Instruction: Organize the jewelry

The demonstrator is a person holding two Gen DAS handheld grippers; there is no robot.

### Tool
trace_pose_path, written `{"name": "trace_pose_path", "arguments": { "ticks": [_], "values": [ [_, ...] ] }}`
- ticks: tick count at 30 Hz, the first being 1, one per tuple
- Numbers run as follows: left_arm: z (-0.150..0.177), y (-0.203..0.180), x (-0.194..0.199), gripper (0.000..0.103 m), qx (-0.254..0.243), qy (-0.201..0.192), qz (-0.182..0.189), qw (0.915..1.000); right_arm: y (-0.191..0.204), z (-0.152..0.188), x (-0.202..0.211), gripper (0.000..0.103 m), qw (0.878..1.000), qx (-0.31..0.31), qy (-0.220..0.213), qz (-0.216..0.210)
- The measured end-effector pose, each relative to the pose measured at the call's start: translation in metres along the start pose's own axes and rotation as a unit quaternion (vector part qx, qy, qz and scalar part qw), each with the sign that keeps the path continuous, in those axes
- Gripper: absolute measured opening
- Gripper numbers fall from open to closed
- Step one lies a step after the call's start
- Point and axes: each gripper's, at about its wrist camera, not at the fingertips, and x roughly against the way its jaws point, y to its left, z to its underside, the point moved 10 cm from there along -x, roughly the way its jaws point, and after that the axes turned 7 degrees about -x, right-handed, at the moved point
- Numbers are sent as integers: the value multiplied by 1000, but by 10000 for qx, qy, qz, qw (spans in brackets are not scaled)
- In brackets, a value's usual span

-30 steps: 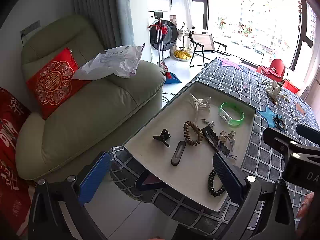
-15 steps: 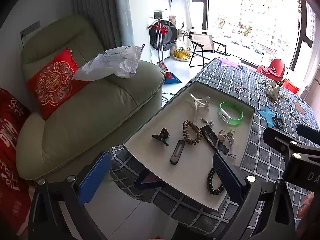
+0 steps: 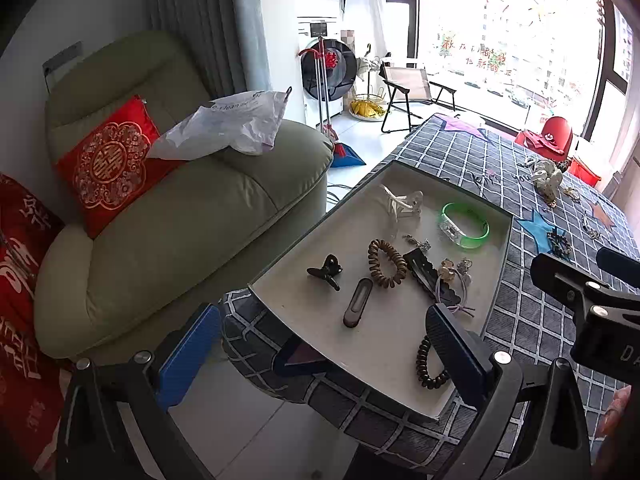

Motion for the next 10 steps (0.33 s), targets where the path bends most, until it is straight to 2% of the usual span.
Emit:
{"name": "trace_pose_path", "arguments": {
  "ticks": [10],
  "values": [
    [1,0,-1,103,20,-11,-23,10000,1,1,3,103,10000,-20,5,-13]
  ]
}}
